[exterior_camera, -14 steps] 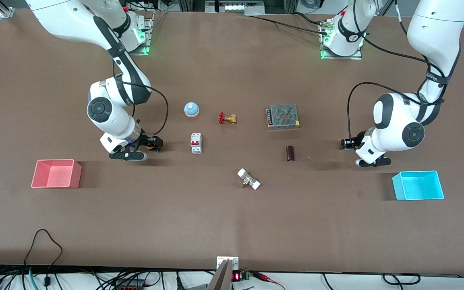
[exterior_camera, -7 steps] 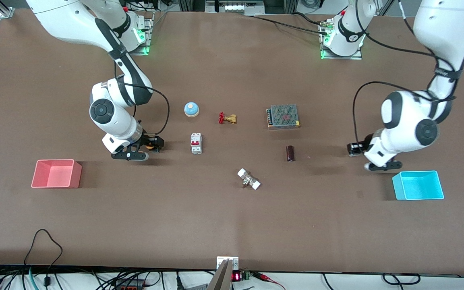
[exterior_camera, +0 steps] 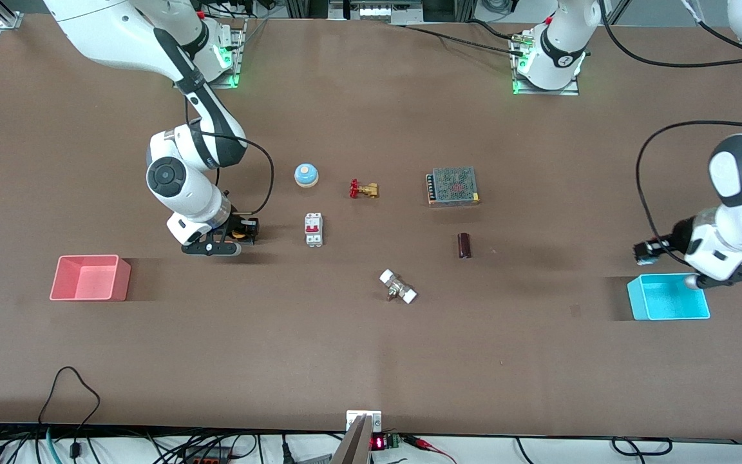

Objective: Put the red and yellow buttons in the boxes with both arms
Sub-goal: 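Carry red with the left gripper to cyan while the right gripper carries yellow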

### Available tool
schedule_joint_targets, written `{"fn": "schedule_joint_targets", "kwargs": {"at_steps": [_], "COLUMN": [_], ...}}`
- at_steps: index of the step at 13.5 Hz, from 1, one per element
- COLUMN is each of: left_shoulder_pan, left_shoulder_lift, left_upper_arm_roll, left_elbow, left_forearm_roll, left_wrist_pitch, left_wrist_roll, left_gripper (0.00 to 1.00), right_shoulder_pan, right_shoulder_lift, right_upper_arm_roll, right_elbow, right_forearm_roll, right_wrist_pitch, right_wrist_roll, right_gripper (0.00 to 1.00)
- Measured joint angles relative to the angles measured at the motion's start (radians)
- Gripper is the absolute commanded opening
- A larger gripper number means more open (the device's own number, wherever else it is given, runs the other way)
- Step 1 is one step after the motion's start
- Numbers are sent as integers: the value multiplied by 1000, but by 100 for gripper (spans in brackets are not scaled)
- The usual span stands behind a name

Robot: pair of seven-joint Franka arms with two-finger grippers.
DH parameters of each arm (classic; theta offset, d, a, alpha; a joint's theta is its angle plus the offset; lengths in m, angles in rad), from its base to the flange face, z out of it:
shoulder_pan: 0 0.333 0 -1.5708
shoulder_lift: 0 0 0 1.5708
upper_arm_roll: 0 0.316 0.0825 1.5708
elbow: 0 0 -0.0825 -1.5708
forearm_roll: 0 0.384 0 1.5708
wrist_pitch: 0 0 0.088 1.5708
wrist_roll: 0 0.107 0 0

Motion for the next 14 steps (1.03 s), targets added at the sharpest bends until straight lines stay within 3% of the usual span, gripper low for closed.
{"fn": "schedule_joint_targets", "kwargs": {"at_steps": [2,5,7,12,14], "left_shoulder_pan": [34,58,62,88,91], "left_shoulder_lift": [55,130,183,331,361], "left_upper_arm_roll": [2,2,3,17,18], "left_elbow": [65,149,200,348,374], "left_forearm_roll": [4,5,6,6,6], "left_wrist_pitch": [0,2,4,15,28], "left_wrist_roll": [1,13,46,107,115], "left_gripper": [39,39,39,40,40], "right_shoulder_pan": [0,-1,-12,-205,-286], "right_shoulder_lift": [-1,-3,-23,-219,-244], "right_upper_arm_roll": [0,0,-3,-20,-39], "right_elbow": [0,14,70,177,229], "right_forearm_roll": [0,-6,-13,-14,-14], "right_wrist_pitch": [0,-19,-110,-379,-444], "right_wrist_roll": [0,-13,-79,-400,-552], "right_gripper": [15,15,15,16,16]}}
